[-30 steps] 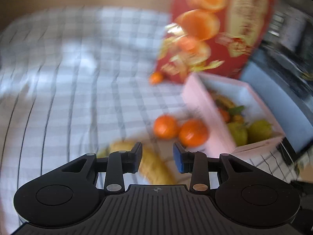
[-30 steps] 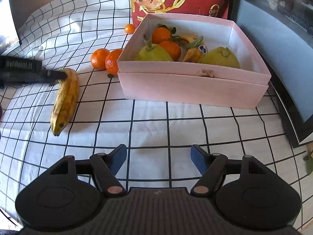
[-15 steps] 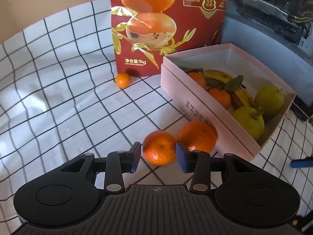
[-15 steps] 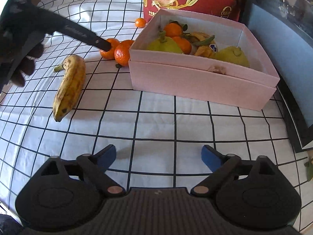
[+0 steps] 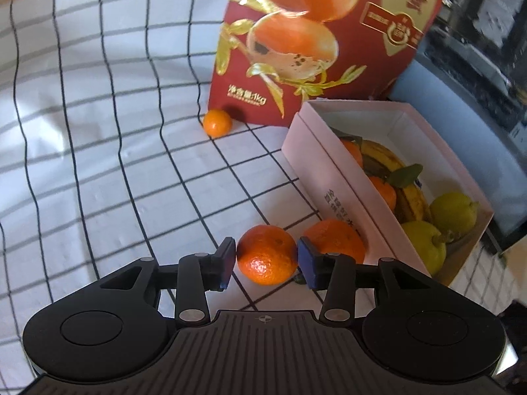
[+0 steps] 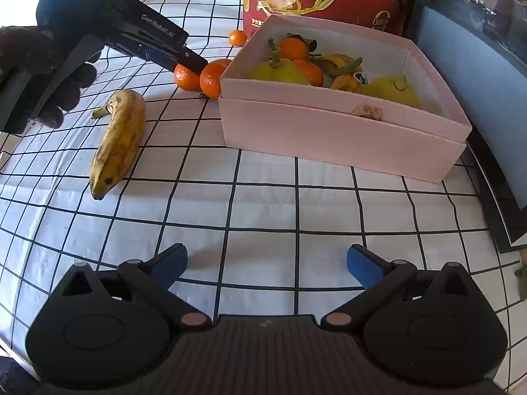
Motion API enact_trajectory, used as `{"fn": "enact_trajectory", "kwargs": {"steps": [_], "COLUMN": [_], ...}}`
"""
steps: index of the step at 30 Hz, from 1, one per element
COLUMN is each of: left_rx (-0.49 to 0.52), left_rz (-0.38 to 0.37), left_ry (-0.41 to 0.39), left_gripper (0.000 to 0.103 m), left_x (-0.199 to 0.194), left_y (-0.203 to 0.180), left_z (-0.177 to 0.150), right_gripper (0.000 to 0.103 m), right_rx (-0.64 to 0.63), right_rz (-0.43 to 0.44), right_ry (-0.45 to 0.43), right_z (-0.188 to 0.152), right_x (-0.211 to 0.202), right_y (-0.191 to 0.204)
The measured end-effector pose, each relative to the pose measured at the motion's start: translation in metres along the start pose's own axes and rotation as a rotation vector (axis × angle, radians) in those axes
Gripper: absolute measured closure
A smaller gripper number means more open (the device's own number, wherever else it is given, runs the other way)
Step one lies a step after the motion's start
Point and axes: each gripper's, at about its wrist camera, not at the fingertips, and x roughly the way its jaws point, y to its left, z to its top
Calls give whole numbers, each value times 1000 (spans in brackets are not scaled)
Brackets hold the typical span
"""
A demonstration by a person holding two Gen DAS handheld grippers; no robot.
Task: Organize fruits
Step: 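Grasp the banana on the cloth with the right tool while the left holds its tangerine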
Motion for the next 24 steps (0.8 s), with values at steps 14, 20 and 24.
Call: {"fn": "enact_trajectory", "kwargs": {"steps": [14, 20, 24], "left_rx": [-106, -227, -307], "left_rz": [-15, 34, 90], "left_ry": [-83, -177, -216], "left_gripper": [57, 57, 57], "left_x": [-27, -68, -99], "left_y": [23, 48, 56], "left_z": [-23, -39, -67], "right_gripper": [0, 6, 11], "right_rx": [-13, -2, -20], "right_rz": [3, 2, 35], "right_ry": [3, 7, -21], "right_z": [-3, -1, 10], "right_x": [-4, -7, -14], "right_y": [-1, 1, 13]}}
